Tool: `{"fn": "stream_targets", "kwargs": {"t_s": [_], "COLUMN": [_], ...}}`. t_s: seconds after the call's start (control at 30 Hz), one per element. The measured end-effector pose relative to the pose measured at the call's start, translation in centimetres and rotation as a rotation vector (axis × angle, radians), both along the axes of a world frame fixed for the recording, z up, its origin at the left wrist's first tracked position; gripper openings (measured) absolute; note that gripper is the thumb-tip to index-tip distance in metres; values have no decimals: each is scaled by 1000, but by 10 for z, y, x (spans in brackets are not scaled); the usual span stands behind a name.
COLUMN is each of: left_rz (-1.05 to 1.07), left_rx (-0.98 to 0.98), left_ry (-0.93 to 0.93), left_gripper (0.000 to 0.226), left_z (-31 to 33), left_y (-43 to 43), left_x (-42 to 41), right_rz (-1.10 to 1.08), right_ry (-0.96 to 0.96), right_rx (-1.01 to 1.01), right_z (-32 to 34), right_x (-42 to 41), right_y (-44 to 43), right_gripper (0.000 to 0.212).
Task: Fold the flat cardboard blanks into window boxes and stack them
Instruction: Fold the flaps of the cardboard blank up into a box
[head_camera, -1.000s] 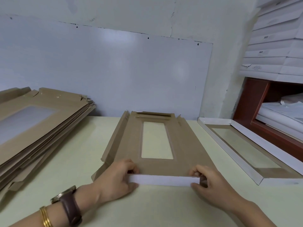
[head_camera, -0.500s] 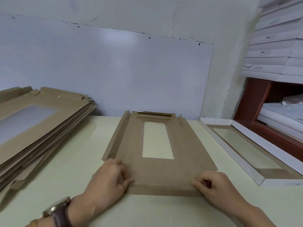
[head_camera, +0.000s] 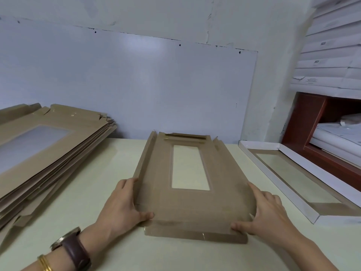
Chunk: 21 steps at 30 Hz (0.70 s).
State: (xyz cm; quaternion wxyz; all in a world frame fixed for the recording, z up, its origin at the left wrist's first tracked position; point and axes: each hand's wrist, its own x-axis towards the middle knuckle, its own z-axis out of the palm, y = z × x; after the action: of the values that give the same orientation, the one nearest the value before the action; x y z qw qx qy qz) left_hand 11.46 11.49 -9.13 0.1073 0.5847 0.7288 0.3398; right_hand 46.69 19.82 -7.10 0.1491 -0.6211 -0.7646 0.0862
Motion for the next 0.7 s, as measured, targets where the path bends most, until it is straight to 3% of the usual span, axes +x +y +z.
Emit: {"fn": "stream_targets", "kwargs": {"t_s": [0.17,0.37,0.43,0.57,0.7], "left_rz": [-115,-181,-189,-199,-233], "left_rx": [56,-66,-113,-186,-239], "left_ry": [36,178,198,217,258], "left_gripper": [99,87,72,59,45], "left_z": [4,17,19,21,22], "left_y": [2,9,11,14,19], "left_x": [3,8,7,4,0], "right_rz": [134,200,217,287,299], "right_ry": [145,94,67,37,-23], "right_rx": [-2,5,-1,-25,-162], "right_z": [-2,1,3,13,22], "right_x": [0,-3,-3,-4,-6], "right_y": [4,13,16,19,26], "right_gripper": [135,136,125,83,50]}}
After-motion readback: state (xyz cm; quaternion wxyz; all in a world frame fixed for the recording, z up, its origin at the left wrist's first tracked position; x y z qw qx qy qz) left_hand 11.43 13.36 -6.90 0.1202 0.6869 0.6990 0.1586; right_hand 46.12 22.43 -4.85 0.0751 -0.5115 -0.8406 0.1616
